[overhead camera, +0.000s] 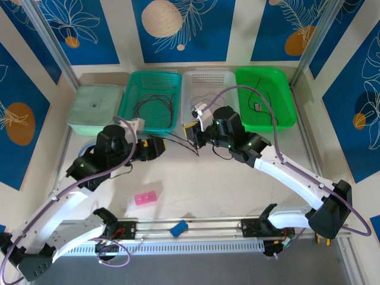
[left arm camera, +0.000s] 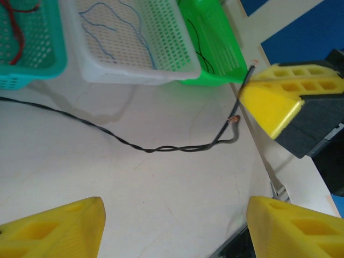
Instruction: Untangle the cables
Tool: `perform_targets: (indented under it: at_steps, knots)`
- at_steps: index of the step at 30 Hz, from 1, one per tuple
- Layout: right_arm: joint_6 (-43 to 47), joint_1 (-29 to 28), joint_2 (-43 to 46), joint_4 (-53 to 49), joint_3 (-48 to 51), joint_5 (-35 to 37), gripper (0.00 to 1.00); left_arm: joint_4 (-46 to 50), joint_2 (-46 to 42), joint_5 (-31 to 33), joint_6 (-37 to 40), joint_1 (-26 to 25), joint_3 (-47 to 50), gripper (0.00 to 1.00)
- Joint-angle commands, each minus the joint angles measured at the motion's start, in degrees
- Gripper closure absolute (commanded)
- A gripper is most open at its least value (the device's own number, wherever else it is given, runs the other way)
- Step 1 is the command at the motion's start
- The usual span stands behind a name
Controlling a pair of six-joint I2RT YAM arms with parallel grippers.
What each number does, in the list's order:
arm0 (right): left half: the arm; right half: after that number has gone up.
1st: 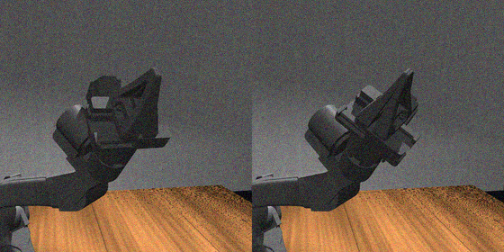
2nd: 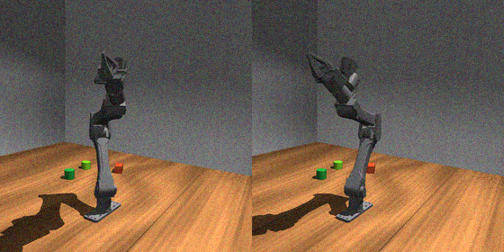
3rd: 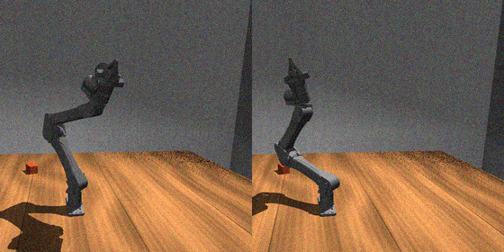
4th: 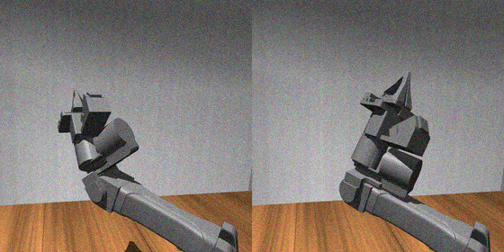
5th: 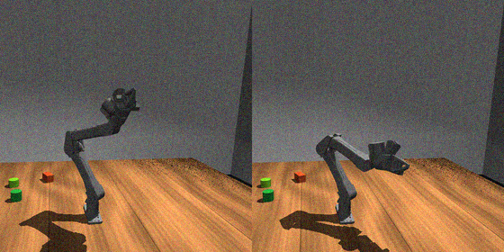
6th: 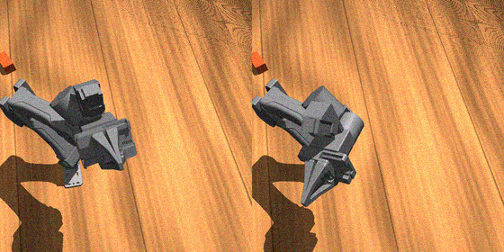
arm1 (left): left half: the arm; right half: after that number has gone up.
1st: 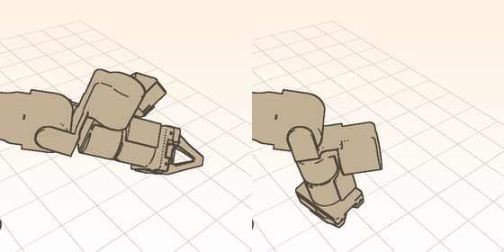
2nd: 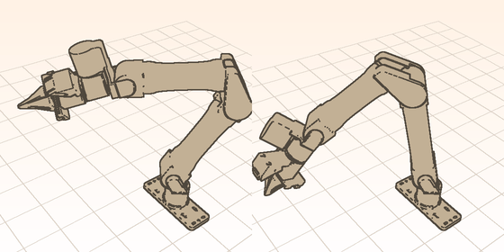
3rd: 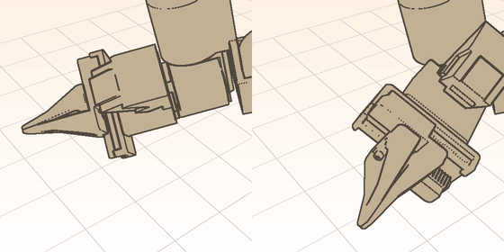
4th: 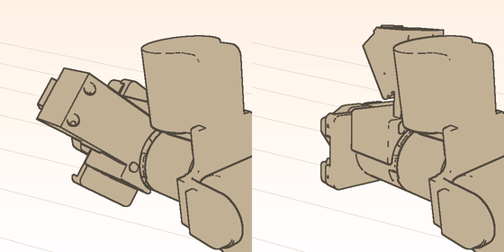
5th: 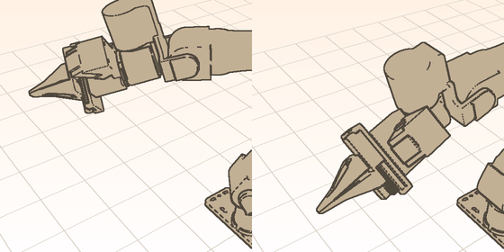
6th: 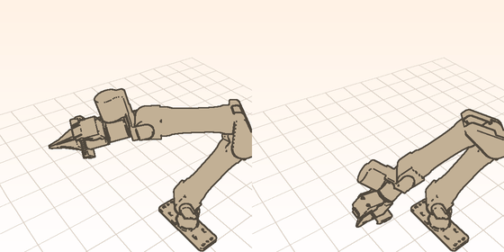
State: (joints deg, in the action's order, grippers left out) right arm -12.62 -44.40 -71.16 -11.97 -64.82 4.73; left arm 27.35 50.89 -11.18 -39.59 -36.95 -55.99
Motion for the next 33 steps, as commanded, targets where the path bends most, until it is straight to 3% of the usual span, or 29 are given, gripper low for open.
perform_targets:
  at_steps: [1, 10, 19, 28, 33]
  knots:
    - [-2.62, 0.36, 1.46, 2.35, 0.79, 0.20, 1.00, -5.07, 2.63, 2.59, -0.06, -2.87, -2.37, 0.33]
    - [-3.63, 1.17, 3.89, 1.34, 1.01, -1.97, 1.00, -12.88, 9.03, 1.29, -0.19, -5.59, -4.02, 0.46]
    - [-5.15, 1.93, 4.97, 1.33, 0.84, -4.63, 1.00, -18.16, 9.89, 1.25, -0.88, -5.85, -4.08, 0.59]
    - [-6.88, 2.72, 4.72, 2.33, 0.84, -5.69, 1.00, -21.49, 9.42, -1.04, -1.29, -6.12, -3.87, 0.54]
    - [-6.72, 2.83, 4.35, 1.60, -0.48, -6.40, 1.00, -20.27, 8.47, 1.32, -1.26, -6.10, -3.21, 0.59]
